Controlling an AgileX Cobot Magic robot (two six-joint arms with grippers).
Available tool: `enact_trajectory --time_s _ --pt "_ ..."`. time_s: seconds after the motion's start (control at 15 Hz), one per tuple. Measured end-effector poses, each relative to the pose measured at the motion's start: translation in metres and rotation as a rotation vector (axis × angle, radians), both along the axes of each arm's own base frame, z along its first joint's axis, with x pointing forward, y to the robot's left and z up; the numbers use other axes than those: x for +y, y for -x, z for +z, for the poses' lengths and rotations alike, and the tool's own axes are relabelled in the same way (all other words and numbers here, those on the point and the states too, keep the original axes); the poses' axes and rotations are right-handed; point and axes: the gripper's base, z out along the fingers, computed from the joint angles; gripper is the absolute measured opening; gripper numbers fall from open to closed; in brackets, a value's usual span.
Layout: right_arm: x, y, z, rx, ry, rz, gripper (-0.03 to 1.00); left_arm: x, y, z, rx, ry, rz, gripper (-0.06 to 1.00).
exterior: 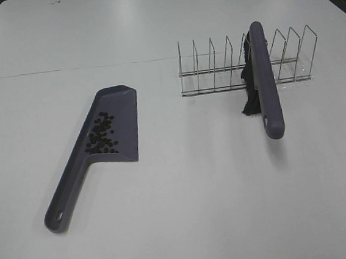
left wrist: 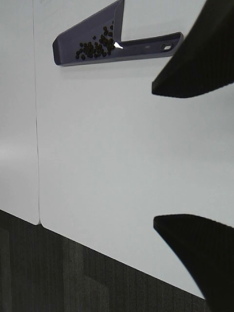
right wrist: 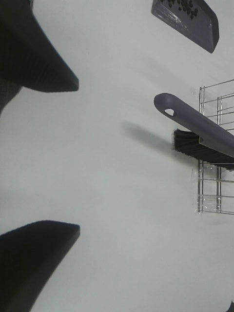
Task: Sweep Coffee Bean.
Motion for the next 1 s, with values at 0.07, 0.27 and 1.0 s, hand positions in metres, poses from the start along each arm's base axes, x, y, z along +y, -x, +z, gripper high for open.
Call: enact_trajectory --time_s 0.07,0.27,1.0 --pt "-0.0001 0.0000 0.0000 0.000 0.003 0.001 0.65 -0.0003 0.0000 0.0000 -0.001 0.003 -0.002 0.62" --pt "0.0002 0.0000 0.0000 0.000 0.005 0.005 0.65 -0.0013 0.0000 0.0000 0.000 0.016 -0.008 0.62" --pt "0.0002 0.0000 0.0000 0.000 0.005 0.005 0.65 -0.0093 0.0006 -0.0005 0.000 0.093 0.072 0.62"
